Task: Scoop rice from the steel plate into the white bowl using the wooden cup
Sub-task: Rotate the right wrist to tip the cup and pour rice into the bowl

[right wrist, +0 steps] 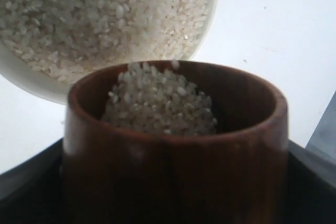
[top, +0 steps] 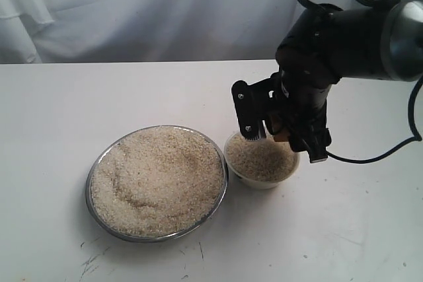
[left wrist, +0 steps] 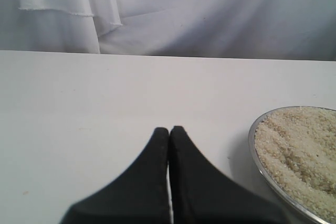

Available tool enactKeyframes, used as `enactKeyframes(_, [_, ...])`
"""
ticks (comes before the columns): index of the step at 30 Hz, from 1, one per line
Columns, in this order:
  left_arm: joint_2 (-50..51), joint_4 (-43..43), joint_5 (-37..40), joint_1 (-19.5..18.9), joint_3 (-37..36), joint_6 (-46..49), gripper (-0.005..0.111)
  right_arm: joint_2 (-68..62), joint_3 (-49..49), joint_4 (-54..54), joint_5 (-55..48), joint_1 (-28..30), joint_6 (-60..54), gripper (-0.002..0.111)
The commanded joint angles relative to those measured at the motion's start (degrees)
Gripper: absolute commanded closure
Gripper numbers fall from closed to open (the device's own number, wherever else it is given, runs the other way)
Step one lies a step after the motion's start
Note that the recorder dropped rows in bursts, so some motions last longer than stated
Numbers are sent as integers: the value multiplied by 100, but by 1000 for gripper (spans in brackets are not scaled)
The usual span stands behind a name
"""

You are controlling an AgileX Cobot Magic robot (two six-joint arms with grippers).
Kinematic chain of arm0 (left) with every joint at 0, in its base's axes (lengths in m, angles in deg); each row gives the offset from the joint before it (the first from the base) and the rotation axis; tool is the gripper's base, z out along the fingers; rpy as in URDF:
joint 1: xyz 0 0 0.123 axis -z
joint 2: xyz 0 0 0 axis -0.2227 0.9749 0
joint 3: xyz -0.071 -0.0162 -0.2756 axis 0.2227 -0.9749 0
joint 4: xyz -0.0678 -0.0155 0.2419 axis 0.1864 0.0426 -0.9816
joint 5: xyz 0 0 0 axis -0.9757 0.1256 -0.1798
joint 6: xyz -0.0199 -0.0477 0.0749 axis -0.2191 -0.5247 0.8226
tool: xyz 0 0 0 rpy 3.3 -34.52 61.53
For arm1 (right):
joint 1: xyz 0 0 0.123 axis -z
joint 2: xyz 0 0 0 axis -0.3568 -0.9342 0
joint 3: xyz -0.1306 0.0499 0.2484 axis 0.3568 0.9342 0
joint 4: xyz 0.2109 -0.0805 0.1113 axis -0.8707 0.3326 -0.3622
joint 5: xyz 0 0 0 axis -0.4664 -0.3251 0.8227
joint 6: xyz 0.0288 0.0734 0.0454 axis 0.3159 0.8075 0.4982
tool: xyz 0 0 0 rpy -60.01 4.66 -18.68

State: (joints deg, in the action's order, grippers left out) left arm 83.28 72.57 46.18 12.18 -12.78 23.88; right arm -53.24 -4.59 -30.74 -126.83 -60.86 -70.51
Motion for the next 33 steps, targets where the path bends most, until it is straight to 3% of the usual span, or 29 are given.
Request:
enactKeyframes(1, [-29,4,-36,9,-26,-18,107,24,20,135,-37,-5,22,108])
enactKeyframes(33, [-29,4,-36,9,-26,-20,107,-148,20,974,-241,-358,75,108])
